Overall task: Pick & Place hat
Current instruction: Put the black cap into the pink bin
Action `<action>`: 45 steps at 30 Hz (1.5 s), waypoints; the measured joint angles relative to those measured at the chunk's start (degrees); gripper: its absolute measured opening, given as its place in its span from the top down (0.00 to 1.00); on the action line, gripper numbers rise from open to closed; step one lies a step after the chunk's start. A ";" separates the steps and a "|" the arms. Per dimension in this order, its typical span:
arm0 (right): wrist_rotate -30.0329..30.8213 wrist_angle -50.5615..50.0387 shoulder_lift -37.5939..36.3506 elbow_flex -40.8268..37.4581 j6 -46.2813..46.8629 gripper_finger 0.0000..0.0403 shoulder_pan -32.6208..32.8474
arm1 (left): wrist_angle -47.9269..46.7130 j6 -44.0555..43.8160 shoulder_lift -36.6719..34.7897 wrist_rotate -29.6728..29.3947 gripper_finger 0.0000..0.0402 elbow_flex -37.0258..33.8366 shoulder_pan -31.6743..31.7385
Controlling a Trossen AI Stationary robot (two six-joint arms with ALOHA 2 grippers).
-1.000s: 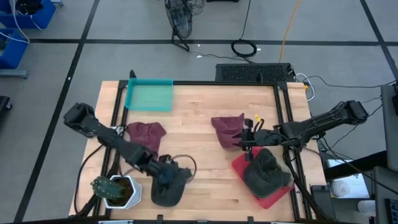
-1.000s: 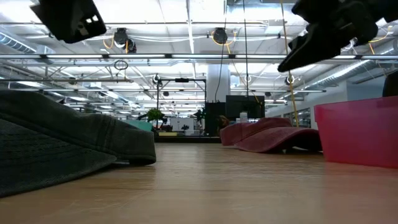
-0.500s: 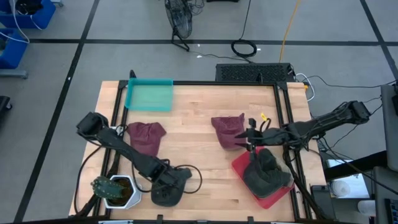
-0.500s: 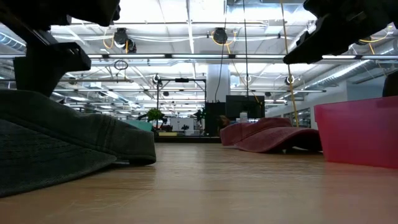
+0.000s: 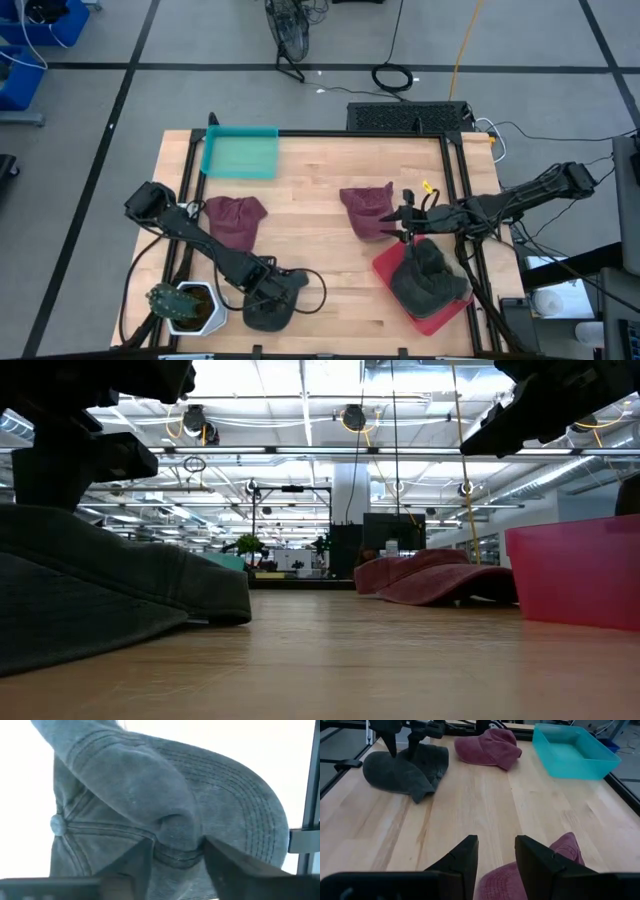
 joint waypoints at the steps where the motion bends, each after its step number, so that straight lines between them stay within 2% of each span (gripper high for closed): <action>1: 0.00 -0.23 -0.21 0.00 0.28 0.71 0.00 | 0.06 0.63 0.00 -0.37 0.63 0.01 0.00; 8: 0.04 -2.76 -1.91 0.00 2.22 0.71 0.00 | 0.53 3.65 0.00 -0.66 0.96 0.01 0.00; 12: 0.04 -2.68 -3.34 0.00 2.53 0.71 -0.03 | 1.00 5.96 0.00 -2.84 0.95 0.22 0.41; 15: 0.20 -1.66 -5.62 0.02 1.70 0.71 -0.07 | 0.59 11.71 0.02 -5.28 0.94 2.93 0.98; 18: 3.93 -1.36 -9.06 0.03 0.55 0.71 -0.07 | -0.63 20.80 0.02 -10.03 0.97 8.13 1.70; 21: 8.16 -1.94 -12.91 0.04 0.60 0.71 -0.10 | -1.50 31.10 0.02 -18.42 0.97 14.07 2.44; 23: 9.29 -2.69 -15.17 0.06 1.09 0.71 -0.09 | -0.55 38.64 0.00 -23.76 0.96 17.68 3.27; 25: 9.30 -3.46 -16.93 0.07 1.53 0.71 -0.09 | 2.79 46.52 -0.04 -26.38 0.96 19.84 4.55; 34: 9.31 -13.31 -18.73 0.09 8.48 0.71 -0.09 | 26.54 72.16 1.11 -21.92 0.96 21.22 12.65; 40: 9.35 -18.41 -18.75 0.09 12.53 0.71 -0.09 | 40.71 79.71 5.51 -14.88 0.97 21.24 16.10; 45: 9.33 -20.59 -18.75 0.11 14.43 0.71 -0.09 | 48.47 84.36 11.28 -13.50 0.97 21.22 17.52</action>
